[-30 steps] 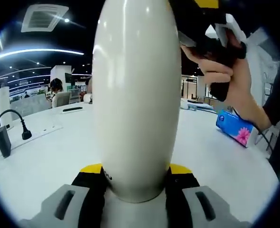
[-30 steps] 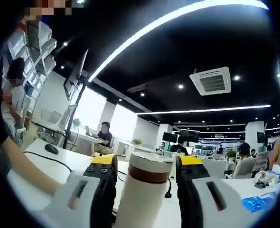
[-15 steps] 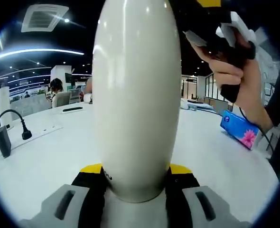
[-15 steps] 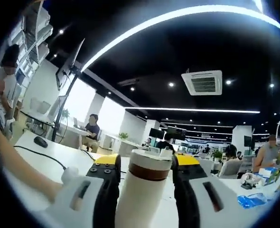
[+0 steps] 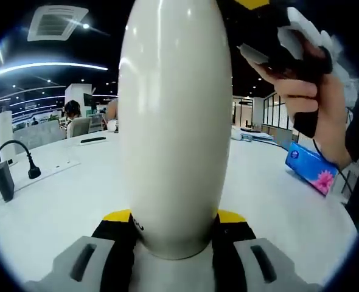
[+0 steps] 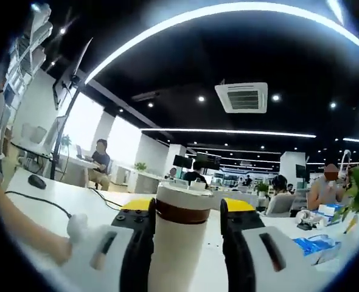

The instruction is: Grasp the water cup twist off the cup lid place the cup lid on the table

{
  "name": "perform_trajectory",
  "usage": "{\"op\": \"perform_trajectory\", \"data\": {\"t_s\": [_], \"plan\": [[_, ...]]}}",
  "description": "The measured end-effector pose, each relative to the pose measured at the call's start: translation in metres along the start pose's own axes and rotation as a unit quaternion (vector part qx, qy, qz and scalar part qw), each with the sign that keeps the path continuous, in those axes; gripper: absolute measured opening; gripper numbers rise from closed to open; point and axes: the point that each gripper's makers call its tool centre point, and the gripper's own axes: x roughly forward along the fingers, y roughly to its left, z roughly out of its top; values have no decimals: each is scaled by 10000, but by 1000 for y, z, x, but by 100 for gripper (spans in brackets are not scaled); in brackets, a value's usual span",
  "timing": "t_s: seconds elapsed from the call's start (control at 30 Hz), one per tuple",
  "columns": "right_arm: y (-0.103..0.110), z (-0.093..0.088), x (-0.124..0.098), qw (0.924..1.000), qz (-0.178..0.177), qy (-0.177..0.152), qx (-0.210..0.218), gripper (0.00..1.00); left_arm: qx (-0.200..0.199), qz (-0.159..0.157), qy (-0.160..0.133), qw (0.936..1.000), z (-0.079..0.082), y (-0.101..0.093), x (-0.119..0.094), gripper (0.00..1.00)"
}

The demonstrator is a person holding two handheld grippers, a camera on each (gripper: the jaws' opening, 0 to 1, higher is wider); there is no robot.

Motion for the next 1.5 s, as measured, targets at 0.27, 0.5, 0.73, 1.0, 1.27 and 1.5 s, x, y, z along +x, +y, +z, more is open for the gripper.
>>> {"op": "perform_trajectory", "data": {"t_s": [0.27, 0.5, 0.73, 1.0, 1.27, 1.5], "plan": [[3, 0, 1, 9996, 235, -64, 107, 40, -3, 1, 0, 10000, -1, 1, 1, 51], [4, -3, 1, 9983, 515, -96, 246, 39, -6, 10, -2, 10000, -1, 3, 1, 51], [6, -2, 2, 9980, 578, -142, 232, 41, -2, 1, -3, 10000, -1, 3, 1, 51], [8, 1, 9, 9987, 440, -159, 211, 45, -3, 0, 0, 10000, -1, 6, 2, 51], [4, 2, 10, 9975, 493, -195, 473, 43, -4, 1, -2, 10000, -2, 9, 4, 51], [4, 2, 11, 9938, 931, -299, 526, 43, -2, 1, -6, 10000, -1, 10, 4, 51]]}}
